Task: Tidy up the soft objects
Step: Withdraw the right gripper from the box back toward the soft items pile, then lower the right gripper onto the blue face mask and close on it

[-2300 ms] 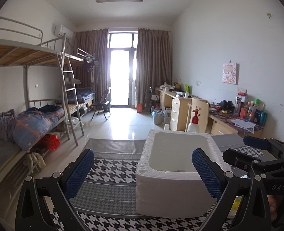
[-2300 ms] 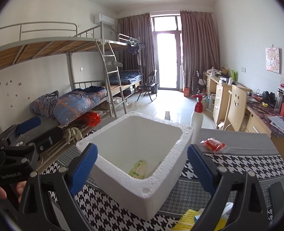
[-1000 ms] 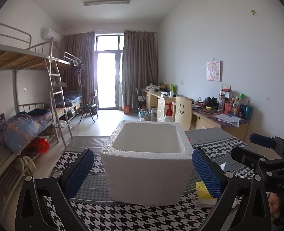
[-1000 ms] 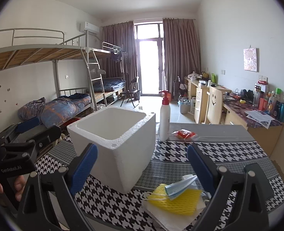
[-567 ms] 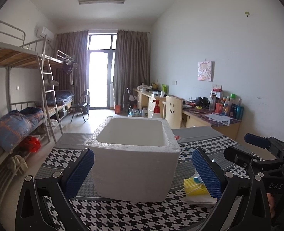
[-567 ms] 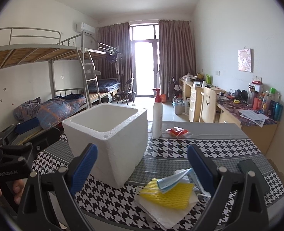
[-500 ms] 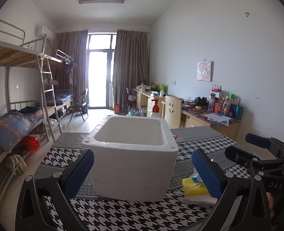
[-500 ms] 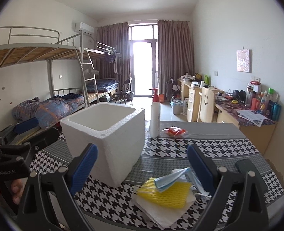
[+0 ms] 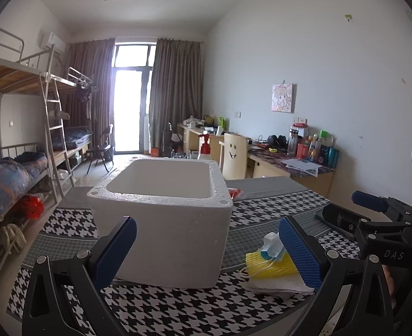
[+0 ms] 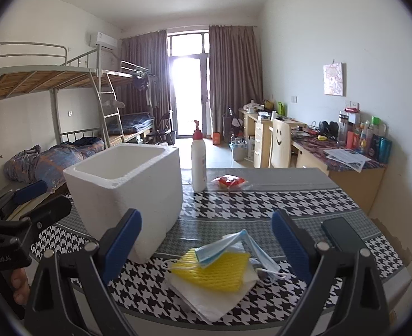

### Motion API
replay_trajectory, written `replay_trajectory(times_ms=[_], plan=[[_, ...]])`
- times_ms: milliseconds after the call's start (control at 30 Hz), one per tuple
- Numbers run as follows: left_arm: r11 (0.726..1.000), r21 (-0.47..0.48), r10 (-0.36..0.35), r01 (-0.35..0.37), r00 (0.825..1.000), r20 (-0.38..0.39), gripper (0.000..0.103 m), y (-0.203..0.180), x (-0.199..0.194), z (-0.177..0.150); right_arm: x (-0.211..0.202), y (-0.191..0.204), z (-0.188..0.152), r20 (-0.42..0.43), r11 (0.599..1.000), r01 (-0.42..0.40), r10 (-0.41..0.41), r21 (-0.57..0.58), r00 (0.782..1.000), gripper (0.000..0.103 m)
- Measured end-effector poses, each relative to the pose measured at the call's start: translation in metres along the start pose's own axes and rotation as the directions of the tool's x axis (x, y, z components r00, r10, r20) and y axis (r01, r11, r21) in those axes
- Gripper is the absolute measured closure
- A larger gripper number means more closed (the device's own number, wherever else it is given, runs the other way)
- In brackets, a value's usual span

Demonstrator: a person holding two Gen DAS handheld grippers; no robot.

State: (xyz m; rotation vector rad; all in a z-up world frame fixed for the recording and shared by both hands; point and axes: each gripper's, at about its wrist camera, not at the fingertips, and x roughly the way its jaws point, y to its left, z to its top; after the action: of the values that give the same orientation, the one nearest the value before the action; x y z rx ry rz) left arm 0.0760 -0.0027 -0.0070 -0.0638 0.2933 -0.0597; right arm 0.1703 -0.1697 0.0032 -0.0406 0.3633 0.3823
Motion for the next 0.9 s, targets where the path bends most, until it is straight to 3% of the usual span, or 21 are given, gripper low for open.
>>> replay_trajectory(times_ms=[167,900], plan=[[0.999,-0.02,-0.045,0.044,0.999,-0.017,0.001,-0.004,0.005,0.001,0.001,-0.006,-0.004,-0.011,1.0,0.02,-0.02,0.014,1.0,0.007],[0.993,0.035,-0.103,0.109,0.987,-0.126,0.001,-0.035,0.039,-0.014,0.013,-0.042,-0.027,-0.092,0.993,0.087,-0.079,0.081,0.993,0.007]])
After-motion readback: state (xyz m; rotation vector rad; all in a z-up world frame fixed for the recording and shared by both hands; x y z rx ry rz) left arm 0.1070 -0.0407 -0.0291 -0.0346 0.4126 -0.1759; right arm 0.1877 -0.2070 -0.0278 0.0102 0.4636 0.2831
